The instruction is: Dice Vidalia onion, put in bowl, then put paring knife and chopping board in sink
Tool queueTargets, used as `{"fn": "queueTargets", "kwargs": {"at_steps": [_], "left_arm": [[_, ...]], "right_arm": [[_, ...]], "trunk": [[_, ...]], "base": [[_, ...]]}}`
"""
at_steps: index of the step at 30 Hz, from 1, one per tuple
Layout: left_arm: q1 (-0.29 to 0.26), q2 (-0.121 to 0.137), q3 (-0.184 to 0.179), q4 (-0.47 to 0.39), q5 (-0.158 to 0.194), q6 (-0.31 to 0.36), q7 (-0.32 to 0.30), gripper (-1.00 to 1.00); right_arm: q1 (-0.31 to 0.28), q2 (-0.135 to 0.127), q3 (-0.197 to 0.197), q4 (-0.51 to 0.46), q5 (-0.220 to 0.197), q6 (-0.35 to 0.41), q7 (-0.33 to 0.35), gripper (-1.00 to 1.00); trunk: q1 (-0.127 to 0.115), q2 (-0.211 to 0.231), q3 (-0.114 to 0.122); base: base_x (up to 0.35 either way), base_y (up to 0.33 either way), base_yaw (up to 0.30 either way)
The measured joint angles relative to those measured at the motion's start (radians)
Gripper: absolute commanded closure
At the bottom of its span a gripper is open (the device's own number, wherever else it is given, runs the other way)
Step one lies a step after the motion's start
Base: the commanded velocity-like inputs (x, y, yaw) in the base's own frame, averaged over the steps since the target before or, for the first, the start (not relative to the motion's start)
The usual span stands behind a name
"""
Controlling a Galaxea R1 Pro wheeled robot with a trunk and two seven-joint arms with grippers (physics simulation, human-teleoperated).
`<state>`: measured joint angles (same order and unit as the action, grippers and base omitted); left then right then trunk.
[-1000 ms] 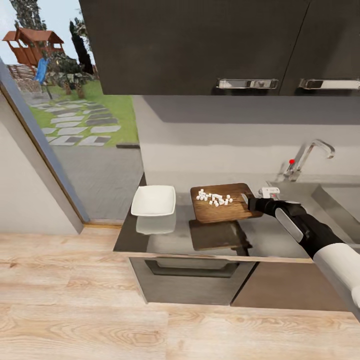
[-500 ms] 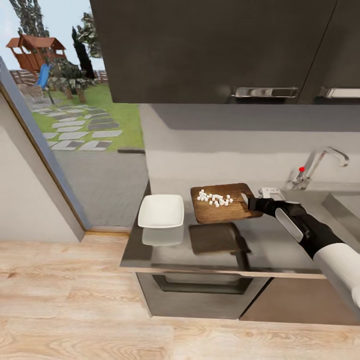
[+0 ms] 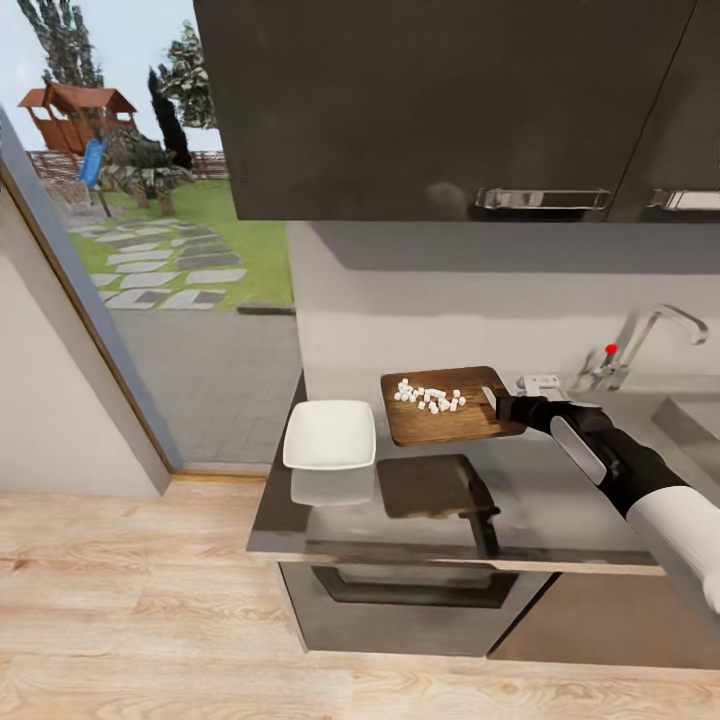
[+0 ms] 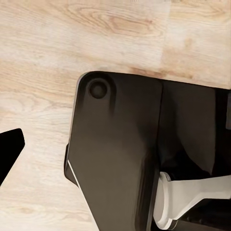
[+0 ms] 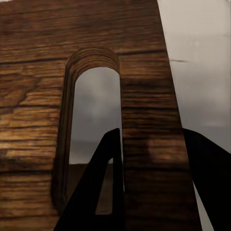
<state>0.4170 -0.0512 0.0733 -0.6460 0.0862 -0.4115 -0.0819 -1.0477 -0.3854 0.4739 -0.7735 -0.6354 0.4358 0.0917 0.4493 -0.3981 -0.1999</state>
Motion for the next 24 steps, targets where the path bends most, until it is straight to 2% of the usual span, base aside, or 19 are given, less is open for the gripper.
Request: {"fn": "queueTargets", "kwargs": {"at_steps": [6, 24], "left_arm": [[0.000, 0.000, 0.000, 0.000, 0.000, 0.000, 0.000, -1.00], [0.000, 0.000, 0.000, 0.001, 0.000, 0.000, 0.000, -1.00]], "right_arm": [[0.000, 0.000, 0.000, 0.000, 0.000, 0.000, 0.000, 1.00], [0.000, 0.000, 0.000, 0.000, -0.001, 0.000, 0.000, 1.00]], "trunk": [[0.000, 0.000, 0.009], [0.000, 0.000, 0.038]], "base": [[0.072, 0.045, 0.000], [0.192, 0.147, 0.000]]}}
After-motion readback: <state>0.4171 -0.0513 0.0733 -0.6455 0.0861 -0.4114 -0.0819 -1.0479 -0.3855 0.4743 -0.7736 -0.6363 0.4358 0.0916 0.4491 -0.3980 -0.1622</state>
